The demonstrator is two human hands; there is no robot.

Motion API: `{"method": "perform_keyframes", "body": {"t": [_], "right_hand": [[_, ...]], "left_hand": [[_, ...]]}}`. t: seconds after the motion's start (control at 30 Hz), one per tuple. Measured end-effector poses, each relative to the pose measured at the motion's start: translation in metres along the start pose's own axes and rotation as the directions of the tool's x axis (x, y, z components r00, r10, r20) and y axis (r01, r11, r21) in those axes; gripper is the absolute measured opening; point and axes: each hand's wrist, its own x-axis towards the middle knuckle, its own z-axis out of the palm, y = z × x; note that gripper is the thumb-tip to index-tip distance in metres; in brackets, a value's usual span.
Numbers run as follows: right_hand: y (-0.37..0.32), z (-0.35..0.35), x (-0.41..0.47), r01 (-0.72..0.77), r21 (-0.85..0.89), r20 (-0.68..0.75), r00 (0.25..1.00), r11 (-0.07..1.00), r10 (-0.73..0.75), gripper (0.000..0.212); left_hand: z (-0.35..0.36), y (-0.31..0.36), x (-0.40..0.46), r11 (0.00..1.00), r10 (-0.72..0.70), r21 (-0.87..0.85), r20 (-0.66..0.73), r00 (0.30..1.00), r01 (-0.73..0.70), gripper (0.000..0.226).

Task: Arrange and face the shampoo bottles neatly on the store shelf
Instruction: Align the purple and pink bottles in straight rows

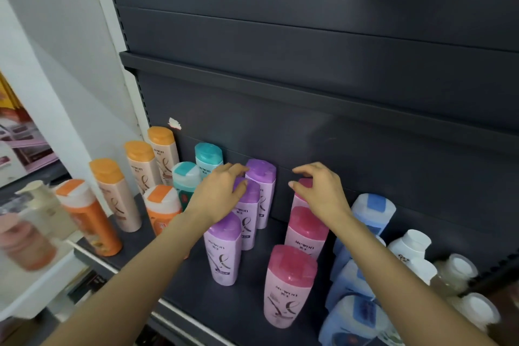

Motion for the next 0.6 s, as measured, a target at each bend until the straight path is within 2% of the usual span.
{"method": "perform_keyframes", "body": {"t": [0.1, 0.17, 0.27, 0.4, 0.6], "right_hand": [[-0.038, 0.011, -0.011, -0.002, 0.143, 0.008, 1.000, 0.990, 0.001, 0.022], [-0.062, 0.024, -0.020, 0.012, 0.161, 0.052, 0.998, 0.987, -0.021, 0.024], [-0.090, 0.054, -0.036, 0.049, 0.038, 0.162, 0.985, 0.998, -0.054, 0.036], [-0.108, 0.084, -0.057, -0.048, -0.084, 0.294, 0.953, 0.995, 0.071, 0.056], [-0.120, 0.100, -0.073, -0.139, -0.154, 0.238, 0.955, 0.978, 0.174, 0.061]], "left_hand": [[-0.022, -0.011, -0.023, 0.999, -0.006, -0.047, -0.032, 0.999, 0.005, 0.033], [-0.037, -0.025, -0.038, 0.999, 0.001, -0.040, -0.042, 0.999, -0.003, 0.032], [-0.055, -0.054, -0.060, 0.998, 0.050, 0.030, -0.043, 0.998, -0.049, 0.033], [-0.067, -0.094, -0.078, 0.983, 0.142, 0.116, 0.000, 0.990, -0.141, 0.047], [-0.067, -0.135, -0.081, 0.970, 0.116, 0.186, 0.200, 0.973, -0.154, 0.073]]}}
